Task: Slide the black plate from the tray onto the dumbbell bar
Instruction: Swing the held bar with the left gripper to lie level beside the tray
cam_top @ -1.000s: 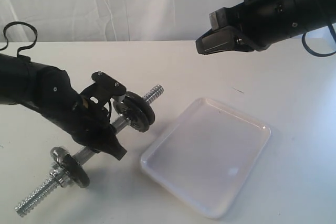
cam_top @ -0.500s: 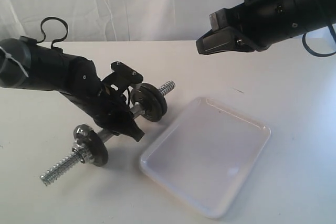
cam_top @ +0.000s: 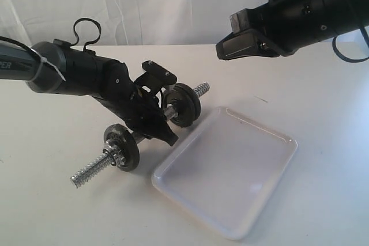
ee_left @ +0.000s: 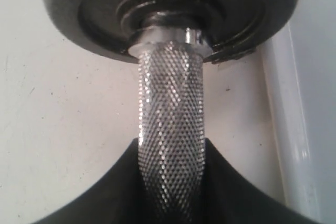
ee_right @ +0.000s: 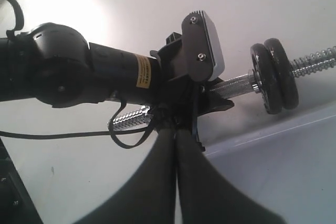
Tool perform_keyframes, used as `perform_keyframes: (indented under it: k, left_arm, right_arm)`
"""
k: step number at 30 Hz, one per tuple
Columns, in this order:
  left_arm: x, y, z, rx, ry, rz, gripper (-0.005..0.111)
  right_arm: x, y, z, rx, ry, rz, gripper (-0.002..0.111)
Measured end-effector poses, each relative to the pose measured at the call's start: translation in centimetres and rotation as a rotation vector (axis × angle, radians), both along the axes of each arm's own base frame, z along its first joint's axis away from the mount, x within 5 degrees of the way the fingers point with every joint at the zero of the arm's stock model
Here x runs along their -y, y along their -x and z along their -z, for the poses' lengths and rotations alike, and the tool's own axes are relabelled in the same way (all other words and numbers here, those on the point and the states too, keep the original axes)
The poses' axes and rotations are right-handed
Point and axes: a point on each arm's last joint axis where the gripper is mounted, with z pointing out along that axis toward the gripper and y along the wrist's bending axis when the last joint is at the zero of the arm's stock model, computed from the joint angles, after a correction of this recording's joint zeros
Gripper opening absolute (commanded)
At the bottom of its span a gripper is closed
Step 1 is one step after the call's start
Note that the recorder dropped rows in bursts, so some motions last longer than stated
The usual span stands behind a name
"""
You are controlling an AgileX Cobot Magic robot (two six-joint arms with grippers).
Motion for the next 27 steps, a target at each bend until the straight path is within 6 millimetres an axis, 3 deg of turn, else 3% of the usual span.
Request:
perform_keyframes:
  k: [27]
  left_arm:
    - [-0.19,-0.07,-0.05,-0.019,-0.003,-0.010,0.000]
  right_arm:
    - [0.00,0.00,0.00,-0.001,0.000,0.000,0.000]
